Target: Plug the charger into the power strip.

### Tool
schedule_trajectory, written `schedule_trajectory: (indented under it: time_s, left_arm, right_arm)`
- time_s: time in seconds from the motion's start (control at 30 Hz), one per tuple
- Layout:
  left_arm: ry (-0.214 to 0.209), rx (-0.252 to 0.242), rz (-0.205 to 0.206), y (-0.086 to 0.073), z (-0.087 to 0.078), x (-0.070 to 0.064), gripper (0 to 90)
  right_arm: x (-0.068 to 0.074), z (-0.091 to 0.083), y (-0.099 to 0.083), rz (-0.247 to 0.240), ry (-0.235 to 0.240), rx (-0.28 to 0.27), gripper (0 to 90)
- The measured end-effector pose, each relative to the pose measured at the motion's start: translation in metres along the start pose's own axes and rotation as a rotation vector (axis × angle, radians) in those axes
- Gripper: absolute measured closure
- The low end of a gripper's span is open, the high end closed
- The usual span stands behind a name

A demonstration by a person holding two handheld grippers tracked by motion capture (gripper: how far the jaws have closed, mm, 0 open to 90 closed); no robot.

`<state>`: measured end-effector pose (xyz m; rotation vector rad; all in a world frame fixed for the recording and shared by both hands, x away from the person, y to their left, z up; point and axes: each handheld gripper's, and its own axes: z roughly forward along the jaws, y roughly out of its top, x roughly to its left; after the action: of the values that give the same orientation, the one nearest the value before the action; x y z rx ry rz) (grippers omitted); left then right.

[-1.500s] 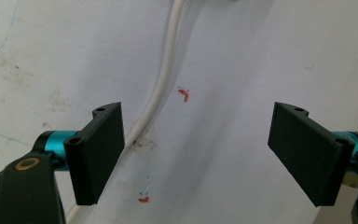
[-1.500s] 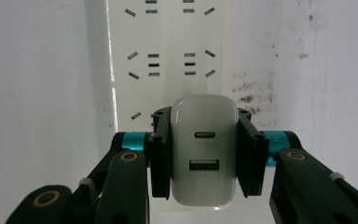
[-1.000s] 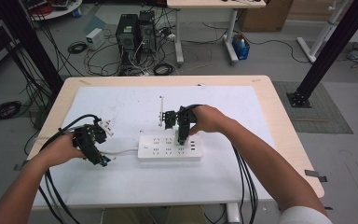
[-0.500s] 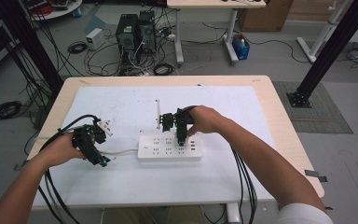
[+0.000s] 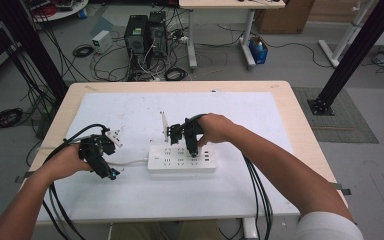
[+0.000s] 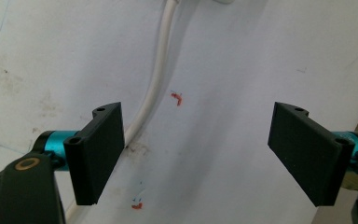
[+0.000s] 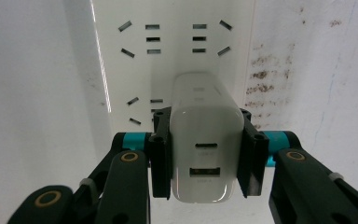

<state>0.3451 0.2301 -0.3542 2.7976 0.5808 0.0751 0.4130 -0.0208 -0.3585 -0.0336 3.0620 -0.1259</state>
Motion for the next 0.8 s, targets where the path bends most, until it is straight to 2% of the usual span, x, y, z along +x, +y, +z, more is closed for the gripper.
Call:
schedule_trajectory:
  time_s: [0.17,0.3,0.47,0.53,0.57,0.6,0.67,0.8]
  left_arm:
    - [0.003,0.008,0.01,0.0,-0.001,0.002,18.6]
    - [0.0,0.001,0.007,0.0,0.0,0.003,18.6]
    - [0.003,-0.01,0.005,0.001,0.001,0.003,18.6]
    - [0.0,-0.011,0.004,0.001,0.001,0.003,18.6]
    - [-0.002,-0.009,0.008,0.001,0.002,0.003,18.6]
    - [-0.007,-0.006,0.01,0.0,0.002,0.003,18.7]
    - [-0.011,-0.003,0.01,0.0,0.003,0.003,18.7]
    - [-0.009,-0.008,0.011,0.0,0.001,0.002,18.6]
  right_arm:
    - [-0.006,0.001,0.004,0.015,0.038,0.019,63.0]
    - [-0.007,0.001,0.004,0.004,0.038,0.021,63.0]
    - [-0.001,0.002,0.003,0.001,0.013,0.013,63.0]
    - [0.001,0.003,0.0,0.003,-0.005,-0.014,62.9]
    - [0.005,0.002,0.0,0.014,-0.017,-0.019,63.0]
    - [0.007,0.003,-0.001,-0.007,-0.043,-0.024,62.9]
    - [0.012,0.004,-0.001,0.009,-0.065,-0.026,62.9]
    - [0.0,0.004,-0.003,0.042,0.007,-0.042,62.9]
